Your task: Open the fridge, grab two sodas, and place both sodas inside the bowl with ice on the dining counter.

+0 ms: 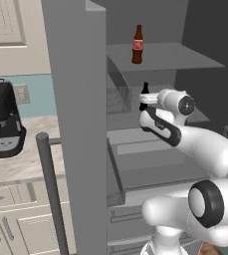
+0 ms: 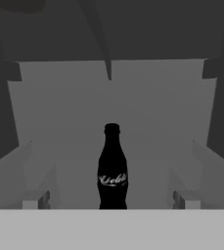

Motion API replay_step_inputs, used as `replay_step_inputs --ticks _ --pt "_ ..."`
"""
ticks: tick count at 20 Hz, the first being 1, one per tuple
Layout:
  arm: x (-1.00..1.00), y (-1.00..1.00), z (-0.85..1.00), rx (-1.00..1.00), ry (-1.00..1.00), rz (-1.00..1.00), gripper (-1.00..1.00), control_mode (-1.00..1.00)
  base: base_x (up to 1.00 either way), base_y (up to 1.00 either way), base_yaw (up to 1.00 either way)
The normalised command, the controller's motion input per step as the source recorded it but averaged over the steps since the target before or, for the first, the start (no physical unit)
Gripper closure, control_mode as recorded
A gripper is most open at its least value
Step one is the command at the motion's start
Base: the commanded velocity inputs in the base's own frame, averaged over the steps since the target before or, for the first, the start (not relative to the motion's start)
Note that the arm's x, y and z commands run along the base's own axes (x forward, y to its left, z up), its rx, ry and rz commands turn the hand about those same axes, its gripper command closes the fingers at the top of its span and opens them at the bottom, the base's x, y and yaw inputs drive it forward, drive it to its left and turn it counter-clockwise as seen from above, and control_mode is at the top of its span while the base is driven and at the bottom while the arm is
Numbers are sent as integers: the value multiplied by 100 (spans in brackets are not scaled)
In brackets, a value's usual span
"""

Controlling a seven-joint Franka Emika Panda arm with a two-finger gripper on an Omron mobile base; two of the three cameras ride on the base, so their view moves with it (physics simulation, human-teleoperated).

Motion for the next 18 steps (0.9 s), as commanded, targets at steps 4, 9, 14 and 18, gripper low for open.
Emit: replay_step_inputs --ticks 4,9,14,18 --pt "22 0 -14 0 0 0 -100 -100 0 0 0" --pt "25 0 -12 0 0 0 -100 -100 0 0 0" --pt "26 0 -13 0 0 0 -100 -100 0 0 0" --pt "27 0 -12 0 0 0 -100 -100 0 0 0"
